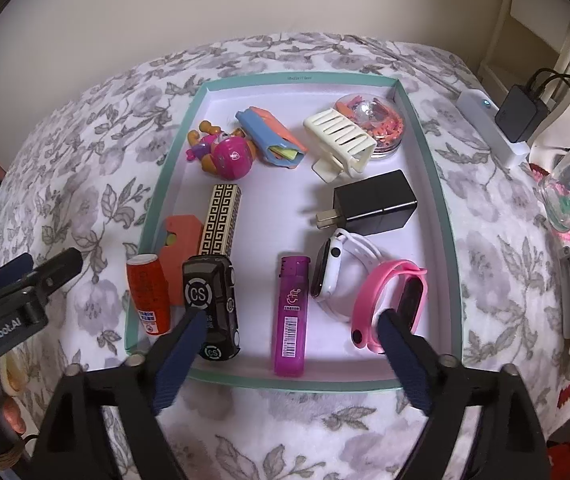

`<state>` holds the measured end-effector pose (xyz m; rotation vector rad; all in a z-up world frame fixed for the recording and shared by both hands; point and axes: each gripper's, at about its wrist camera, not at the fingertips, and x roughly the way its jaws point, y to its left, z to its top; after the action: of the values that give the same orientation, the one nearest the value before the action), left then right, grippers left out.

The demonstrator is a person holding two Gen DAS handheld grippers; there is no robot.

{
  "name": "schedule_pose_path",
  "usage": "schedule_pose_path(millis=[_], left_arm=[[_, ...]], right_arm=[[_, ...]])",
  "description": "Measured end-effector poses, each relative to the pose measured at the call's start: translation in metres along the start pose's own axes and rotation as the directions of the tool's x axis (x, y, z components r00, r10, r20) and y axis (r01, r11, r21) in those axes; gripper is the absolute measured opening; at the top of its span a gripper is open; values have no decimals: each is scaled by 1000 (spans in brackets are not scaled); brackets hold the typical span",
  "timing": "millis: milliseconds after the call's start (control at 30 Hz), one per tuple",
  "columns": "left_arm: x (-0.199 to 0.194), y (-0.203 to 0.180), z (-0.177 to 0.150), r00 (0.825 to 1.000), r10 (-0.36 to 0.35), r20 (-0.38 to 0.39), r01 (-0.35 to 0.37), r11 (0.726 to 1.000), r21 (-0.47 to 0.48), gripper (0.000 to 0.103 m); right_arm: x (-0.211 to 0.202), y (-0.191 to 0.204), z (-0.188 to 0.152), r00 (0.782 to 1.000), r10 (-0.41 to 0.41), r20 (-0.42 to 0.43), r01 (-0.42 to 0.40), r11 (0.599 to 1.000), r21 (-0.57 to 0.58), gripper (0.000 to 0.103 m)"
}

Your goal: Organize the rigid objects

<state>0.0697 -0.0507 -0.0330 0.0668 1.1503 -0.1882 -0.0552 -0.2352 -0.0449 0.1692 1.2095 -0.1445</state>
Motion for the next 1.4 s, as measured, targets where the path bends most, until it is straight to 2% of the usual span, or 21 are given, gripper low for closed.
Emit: schedule_pose_path(millis=[567,733,1400], left_arm=[[-25,8,-11,995,83,46,-83,997,-9,92],[-33,5,-14,995,63,72,-64,998,7,92],[-60,-4,-30,987,97,130,-105,993,60,92]], right_arm=[[-15,3,-10,999,-13,43,13,1000,11,101],[-23,4,-13,998,-14,62,14,1000,11,101],[-53,9,-22,991,-36,132,35,999,4,101]])
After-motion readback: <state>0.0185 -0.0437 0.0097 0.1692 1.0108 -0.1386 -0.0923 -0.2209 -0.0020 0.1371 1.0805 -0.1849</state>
